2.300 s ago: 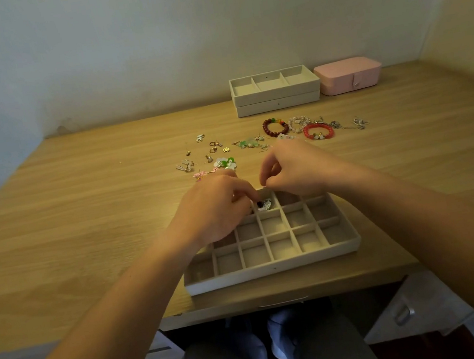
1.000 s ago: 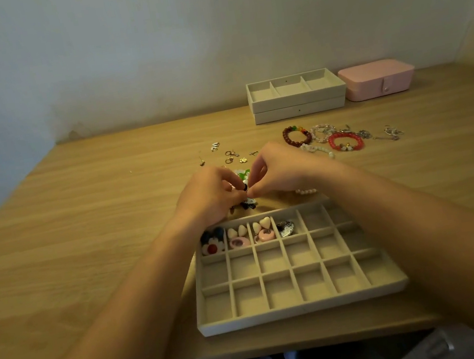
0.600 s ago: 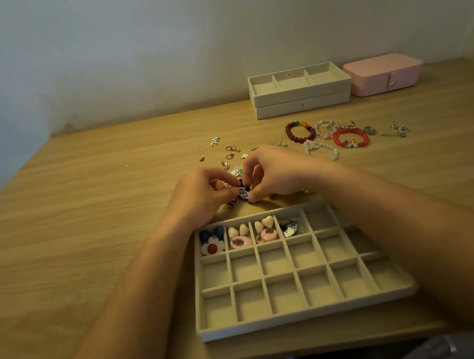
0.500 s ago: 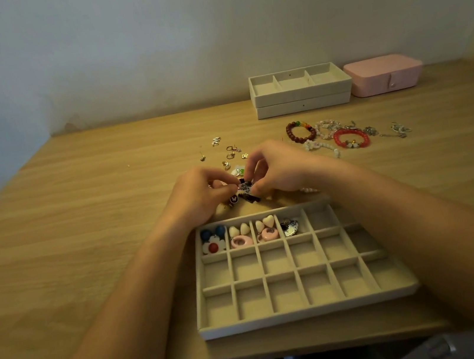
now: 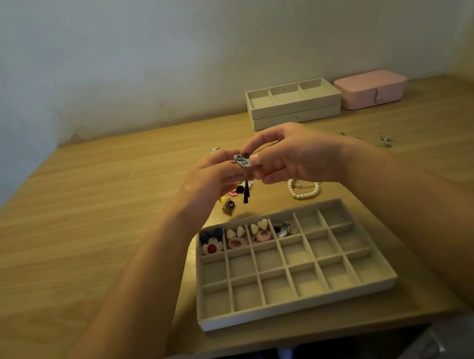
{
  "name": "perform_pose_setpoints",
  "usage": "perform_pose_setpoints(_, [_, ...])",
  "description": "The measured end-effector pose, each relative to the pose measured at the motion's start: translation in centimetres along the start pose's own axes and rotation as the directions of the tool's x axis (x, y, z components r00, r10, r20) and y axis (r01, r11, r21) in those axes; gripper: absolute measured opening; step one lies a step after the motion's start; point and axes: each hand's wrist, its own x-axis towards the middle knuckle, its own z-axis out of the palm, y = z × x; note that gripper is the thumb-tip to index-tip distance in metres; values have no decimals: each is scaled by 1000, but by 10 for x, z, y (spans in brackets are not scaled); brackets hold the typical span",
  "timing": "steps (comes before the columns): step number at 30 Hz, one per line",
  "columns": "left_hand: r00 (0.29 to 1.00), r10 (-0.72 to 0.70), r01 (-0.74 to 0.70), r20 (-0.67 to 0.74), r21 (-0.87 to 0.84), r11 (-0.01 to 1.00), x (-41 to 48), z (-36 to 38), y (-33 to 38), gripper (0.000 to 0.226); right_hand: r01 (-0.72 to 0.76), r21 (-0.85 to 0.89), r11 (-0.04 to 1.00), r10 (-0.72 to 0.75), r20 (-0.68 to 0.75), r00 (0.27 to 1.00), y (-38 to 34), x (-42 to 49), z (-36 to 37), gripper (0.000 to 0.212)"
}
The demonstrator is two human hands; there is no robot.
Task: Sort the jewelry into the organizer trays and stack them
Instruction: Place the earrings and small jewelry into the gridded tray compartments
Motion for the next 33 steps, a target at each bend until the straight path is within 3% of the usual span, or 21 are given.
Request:
perform_pose_setpoints(5, [998,-57,65,39,-237,969,-3,8,5,30,18,45,999,-19,6,1000,-11,-15,-1,21])
perform_pose_setpoints(16, [948,-163,255,274,-344,904,-27,30,18,24,38,109,993,-39,10,999,-28,-41,-1,19])
perform_pose_setpoints(24, [987,-57,113,147,-413,904,-25,17,16,13,-10,57,998,9,22,1000,-26,-50,-8,23])
perform_pose_setpoints(29, [994,-18,57,112,-351,935,-23,6,20,19,-30,-97,995,34,43,998,-19,-54,-15,24])
perform_pose_setpoints(33, [993,-37,49,109,-113,992,-24,3,24,22,28,-128,991,-32,-31,999,-13,-54,-17,22])
